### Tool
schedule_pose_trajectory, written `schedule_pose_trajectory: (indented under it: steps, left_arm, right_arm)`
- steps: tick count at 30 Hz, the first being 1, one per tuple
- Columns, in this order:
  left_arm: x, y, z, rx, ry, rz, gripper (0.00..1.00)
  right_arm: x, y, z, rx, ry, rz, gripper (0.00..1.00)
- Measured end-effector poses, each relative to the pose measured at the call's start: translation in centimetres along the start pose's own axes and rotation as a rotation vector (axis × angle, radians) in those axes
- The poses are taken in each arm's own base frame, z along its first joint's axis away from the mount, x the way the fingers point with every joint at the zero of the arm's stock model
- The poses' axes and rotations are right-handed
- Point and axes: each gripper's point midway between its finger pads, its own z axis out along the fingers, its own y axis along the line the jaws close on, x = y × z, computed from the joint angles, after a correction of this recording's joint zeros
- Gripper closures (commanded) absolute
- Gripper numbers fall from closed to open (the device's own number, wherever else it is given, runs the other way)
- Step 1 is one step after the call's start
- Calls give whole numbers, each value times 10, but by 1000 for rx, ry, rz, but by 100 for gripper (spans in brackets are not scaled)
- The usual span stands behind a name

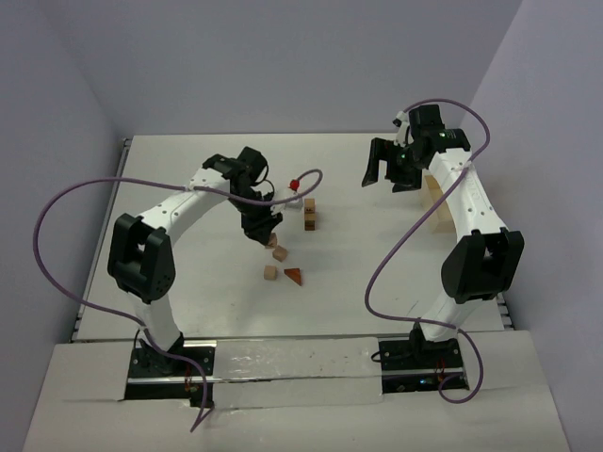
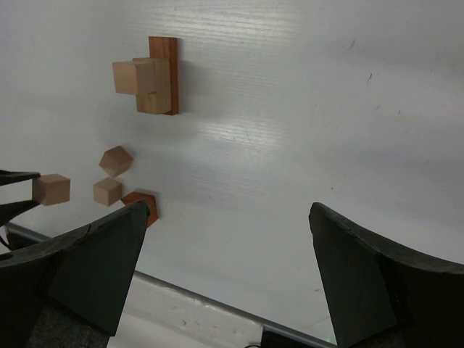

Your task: Build the wood block tower

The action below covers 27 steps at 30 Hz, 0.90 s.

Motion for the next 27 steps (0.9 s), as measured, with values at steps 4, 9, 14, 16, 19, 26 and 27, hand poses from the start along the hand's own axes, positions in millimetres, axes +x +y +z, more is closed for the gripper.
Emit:
schedule_pose_trajectory:
  steps: [4, 9, 14, 16, 19, 26, 27]
  left_arm:
    - [-17, -7, -10, -36, -66, -288, 100]
    - [-45, 2, -24, -158, -203, -680, 100]
    - [-66, 17, -29, -218, -308, -998, 100]
    - [-68, 23, -22, -241, -311, -1108, 100]
    - [-66, 31, -4, -305, -278, -1217, 100]
    - [-88, 46, 19, -462, -238, -1237, 100]
    - [-93, 48, 19, -474, -243, -1229, 100]
  right_arm:
    - [0, 0, 0, 1, 0, 1, 0]
    - [0, -2, 0, 13, -3, 4, 0]
    - [-2, -8, 0, 43, -11, 14, 0]
    - [-4, -13, -1, 68, -19, 31, 0]
    - [-7, -25, -4, 103, -33, 68, 0]
    - [-16, -57, -14, 147, -72, 164, 0]
    - [-17, -58, -14, 149, -74, 168, 0]
